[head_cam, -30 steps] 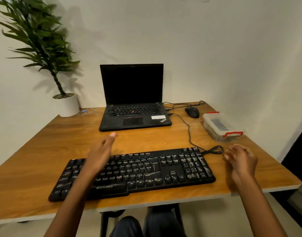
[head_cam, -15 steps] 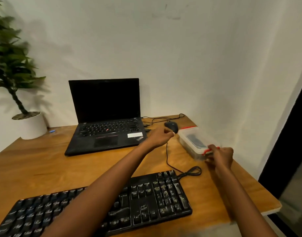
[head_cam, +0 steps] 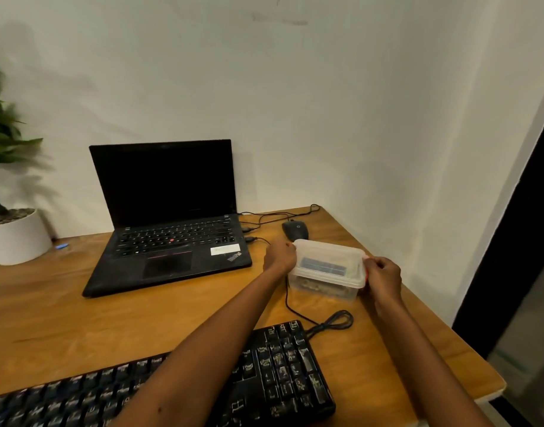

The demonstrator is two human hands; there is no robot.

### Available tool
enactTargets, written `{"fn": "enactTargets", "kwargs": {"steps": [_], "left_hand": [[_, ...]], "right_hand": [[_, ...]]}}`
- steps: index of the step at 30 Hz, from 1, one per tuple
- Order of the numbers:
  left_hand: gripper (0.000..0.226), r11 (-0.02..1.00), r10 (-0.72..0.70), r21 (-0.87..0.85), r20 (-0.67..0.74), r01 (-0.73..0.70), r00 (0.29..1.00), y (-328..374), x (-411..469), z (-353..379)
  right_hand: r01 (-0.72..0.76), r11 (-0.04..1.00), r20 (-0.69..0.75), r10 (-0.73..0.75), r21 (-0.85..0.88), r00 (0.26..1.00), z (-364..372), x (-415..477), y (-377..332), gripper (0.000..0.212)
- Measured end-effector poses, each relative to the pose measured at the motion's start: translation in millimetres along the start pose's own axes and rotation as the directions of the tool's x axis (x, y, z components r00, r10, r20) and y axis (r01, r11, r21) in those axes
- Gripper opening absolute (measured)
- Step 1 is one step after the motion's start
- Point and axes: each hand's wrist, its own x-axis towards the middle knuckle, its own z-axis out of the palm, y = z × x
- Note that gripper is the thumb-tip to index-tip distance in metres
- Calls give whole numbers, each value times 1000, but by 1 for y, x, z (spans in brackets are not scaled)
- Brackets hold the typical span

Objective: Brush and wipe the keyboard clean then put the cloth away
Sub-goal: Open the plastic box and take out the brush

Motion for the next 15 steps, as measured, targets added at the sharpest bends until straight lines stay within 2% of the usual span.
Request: {"fn": "enactTargets", "kwargs": {"steps": [8,11,15], "left_hand": [[32,999,-35,-9,-45,35,998,-3,3,2],[31,998,-64,-20,-71,63,995,-4,4,2],[28,990,-107,-98,-82,99,991,-6,6,-4]], "right_hand": [[36,994,-60,-43,-107,997,9,-1,-1,21],[16,998,-86,-22,-68,996,6,-6,0,16],[-4,996,-2,4,-92,1000,-2,-13,7,16]]}}
